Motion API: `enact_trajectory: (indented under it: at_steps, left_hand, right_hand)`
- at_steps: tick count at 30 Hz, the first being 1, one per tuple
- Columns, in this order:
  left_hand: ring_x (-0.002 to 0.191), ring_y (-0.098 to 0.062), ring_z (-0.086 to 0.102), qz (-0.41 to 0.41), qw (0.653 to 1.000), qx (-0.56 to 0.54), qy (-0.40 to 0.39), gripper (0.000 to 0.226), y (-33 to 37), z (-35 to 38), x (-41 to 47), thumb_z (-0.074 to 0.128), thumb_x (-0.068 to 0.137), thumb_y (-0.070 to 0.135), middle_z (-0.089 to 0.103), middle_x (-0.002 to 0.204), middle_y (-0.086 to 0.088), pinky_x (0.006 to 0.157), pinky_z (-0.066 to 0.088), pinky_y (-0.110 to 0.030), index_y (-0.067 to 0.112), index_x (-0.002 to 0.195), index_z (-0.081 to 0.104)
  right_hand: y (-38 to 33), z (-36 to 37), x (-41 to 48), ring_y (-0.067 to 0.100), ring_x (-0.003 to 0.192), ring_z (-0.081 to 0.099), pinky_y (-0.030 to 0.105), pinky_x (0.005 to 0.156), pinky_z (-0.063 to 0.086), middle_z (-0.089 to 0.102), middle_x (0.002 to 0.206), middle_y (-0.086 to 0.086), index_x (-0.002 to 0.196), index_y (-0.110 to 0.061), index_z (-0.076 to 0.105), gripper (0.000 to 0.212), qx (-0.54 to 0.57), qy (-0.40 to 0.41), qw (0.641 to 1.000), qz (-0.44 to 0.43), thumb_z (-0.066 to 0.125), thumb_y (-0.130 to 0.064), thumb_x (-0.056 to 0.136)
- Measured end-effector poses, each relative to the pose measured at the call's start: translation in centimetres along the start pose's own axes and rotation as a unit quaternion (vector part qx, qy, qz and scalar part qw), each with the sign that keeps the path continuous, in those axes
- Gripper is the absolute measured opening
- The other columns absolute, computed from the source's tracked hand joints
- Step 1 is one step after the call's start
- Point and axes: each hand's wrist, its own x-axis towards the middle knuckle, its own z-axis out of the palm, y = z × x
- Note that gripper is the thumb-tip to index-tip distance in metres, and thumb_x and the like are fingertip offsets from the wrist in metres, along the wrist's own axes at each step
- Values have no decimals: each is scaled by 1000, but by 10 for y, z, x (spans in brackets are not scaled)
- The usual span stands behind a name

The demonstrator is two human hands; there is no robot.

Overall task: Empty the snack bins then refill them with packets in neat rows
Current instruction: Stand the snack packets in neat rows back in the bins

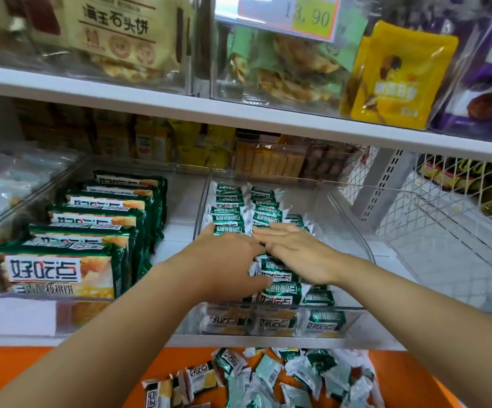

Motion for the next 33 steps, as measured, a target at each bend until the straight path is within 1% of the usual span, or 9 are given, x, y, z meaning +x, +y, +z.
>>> enact_trajectory:
  at_steps: [4, 6, 8, 12, 18, 22, 26, 31, 33]
  left_hand:
    - [143, -12, 25, -5, 1000, -7, -9, 66, 0, -4, 2, 43, 92, 60, 28, 155, 11, 117, 0, -54, 29, 149, 29]
    - [143, -11, 24, -4, 1000, -15, -6, 67, -2, -4, 2, 44, 91, 61, 26, 156, 13, 117, 0, -52, 30, 149, 29]
    - [142, -11, 26, -2, 1000, -17, -1, 69, -3, -3, 2, 45, 90, 62, 27, 155, 13, 117, 1, -51, 31, 149, 30]
    - [140, -13, 30, 7, 1000, -7, 9, 69, -6, -1, 3, 47, 88, 64, 31, 154, 12, 118, 9, -49, 31, 147, 33]
    - [134, -12, 40, 20, 999, 15, 42, 72, -12, -1, 3, 46, 82, 73, 41, 148, 15, 116, 20, -43, 35, 143, 40]
    - [128, -12, 47, 32, 997, 17, 66, 71, -15, 0, 3, 47, 79, 75, 48, 142, 15, 112, 27, -41, 35, 138, 47]
    - [128, -11, 47, 32, 997, 10, 70, 75, -18, 2, 6, 48, 76, 78, 48, 142, 16, 110, 31, -38, 36, 138, 46]
    - [128, -10, 47, 36, 996, 8, 76, 77, -19, 3, 6, 47, 76, 79, 47, 143, 18, 112, 28, -38, 35, 139, 46]
    - [128, -10, 47, 36, 997, 11, 75, 76, -19, 3, 6, 47, 76, 78, 46, 143, 17, 112, 28, -38, 35, 139, 46]
  right_hand:
    - [-1, -24, 3, 9, 143, 19, 21, 115, 10, 24, 156, -6, 147, -20, 33, 44, -17, 25, 1000, -5, 23, -19, 105]
    - [0, -28, 10, 9, 145, 12, 21, 116, 5, 15, 159, -4, 150, -18, 23, 46, 2, 51, 999, 13, 20, -21, 105]
    - [1, -19, 17, 11, 147, 2, 16, 111, -3, 4, 160, -2, 152, -14, 15, 47, -18, 17, 999, 24, 19, -21, 105]
    - [3, -8, 26, 13, 147, 2, 8, 106, -10, 9, 159, 4, 147, -3, 30, 43, -2, 0, 1000, 23, 23, -11, 105]
    - [14, -24, 38, 15, 147, 4, 43, 120, 3, 8, 159, -8, 150, -31, 21, 48, 21, 64, 997, 38, 20, -33, 102]
    - [12, -14, 55, 21, 147, 0, 28, 115, -2, 7, 160, 2, 152, -17, 15, 46, 32, 41, 995, 79, 18, -15, 105]
    - [15, -23, 60, 19, 147, 4, 44, 119, 5, 17, 158, -4, 149, -25, 27, 45, -6, 3, 1000, 30, 15, -26, 106]
    - [30, -18, 68, 21, 147, -6, 43, 117, -3, 1, 160, -2, 151, -28, 18, 46, -6, 26, 998, 61, 17, -28, 105]
    - [30, -18, 72, 19, 147, -6, 48, 116, 6, 0, 160, -7, 150, -35, 23, 47, 89, 13, 991, 95, 21, -41, 103]
